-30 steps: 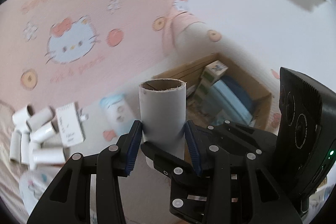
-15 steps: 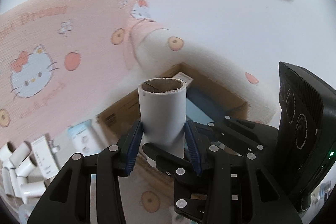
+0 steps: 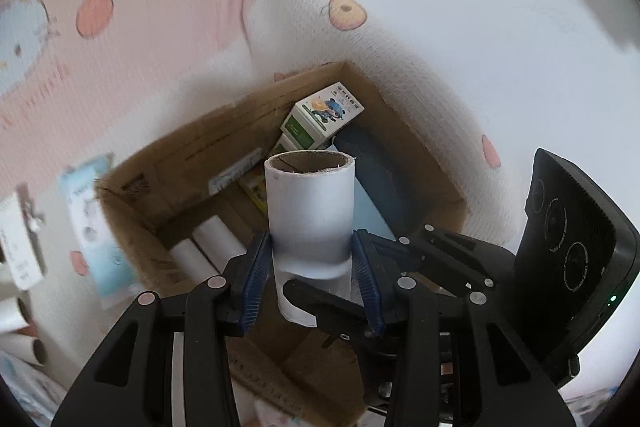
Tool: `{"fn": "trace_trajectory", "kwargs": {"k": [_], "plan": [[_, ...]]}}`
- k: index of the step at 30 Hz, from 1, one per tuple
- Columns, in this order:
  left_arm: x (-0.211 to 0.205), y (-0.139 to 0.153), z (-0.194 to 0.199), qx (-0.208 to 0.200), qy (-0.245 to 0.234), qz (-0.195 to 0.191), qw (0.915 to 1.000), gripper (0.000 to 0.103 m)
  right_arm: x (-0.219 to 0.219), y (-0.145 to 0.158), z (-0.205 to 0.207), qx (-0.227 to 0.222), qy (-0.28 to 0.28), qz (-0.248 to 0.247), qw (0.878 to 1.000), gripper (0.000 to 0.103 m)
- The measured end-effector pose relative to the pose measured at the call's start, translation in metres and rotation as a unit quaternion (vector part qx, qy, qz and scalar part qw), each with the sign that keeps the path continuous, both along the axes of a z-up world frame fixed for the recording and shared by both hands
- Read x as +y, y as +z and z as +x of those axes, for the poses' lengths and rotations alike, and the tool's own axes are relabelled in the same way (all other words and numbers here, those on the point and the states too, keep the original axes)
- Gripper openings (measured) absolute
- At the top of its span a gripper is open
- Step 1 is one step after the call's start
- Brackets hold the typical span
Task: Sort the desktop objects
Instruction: 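Carry the upright white tube in both tools over the cardboard box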
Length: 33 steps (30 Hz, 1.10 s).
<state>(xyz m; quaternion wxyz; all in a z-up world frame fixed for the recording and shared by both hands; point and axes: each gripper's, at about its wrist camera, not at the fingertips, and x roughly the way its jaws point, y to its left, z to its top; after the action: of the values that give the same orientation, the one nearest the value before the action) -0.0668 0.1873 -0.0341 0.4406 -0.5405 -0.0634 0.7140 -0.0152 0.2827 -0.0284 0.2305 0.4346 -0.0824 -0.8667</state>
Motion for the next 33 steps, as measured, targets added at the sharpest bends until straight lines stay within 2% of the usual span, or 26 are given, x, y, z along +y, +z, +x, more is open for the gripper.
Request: {"fn": "trace_trajectory", "kwargs": {"k": [8, 13, 18, 22, 25, 33], "plan": [[0.027, -0.027, -0.023, -0.051, 0.008, -0.027, 0.9983, 0.046, 0.012, -0.019, -0.044, -0.084, 0.043, 0.023, 0.995, 0.041], [0.037, -0.049, -0.034, -0.097, 0.015, -0.041, 0.9943, 0.046, 0.015, -0.039, -0.064, -0.149, 0.044, 0.02, 0.988, 0.041], [0.046, -0.071, -0.042, -0.157, 0.018, -0.045, 0.9863, 0.046, 0.011, -0.052, -0.071, -0.184, 0.054, 0.054, 0.98, 0.041], [0.05, -0.085, -0.045, -0.189, 0.034, -0.045, 0.9803, 0.045, 0.017, -0.065, -0.077, -0.223, 0.03, 0.041, 0.973, 0.041], [0.053, -0.095, -0.049, -0.214, 0.039, -0.047, 0.9748, 0.045, 0.02, -0.07, -0.078, -0.231, 0.022, 0.036, 0.972, 0.041], [0.065, -0.102, -0.055, -0.21, 0.041, -0.071, 0.9743, 0.045, 0.03, -0.086, -0.083, -0.254, -0.007, 0.01, 0.967, 0.041]]}}
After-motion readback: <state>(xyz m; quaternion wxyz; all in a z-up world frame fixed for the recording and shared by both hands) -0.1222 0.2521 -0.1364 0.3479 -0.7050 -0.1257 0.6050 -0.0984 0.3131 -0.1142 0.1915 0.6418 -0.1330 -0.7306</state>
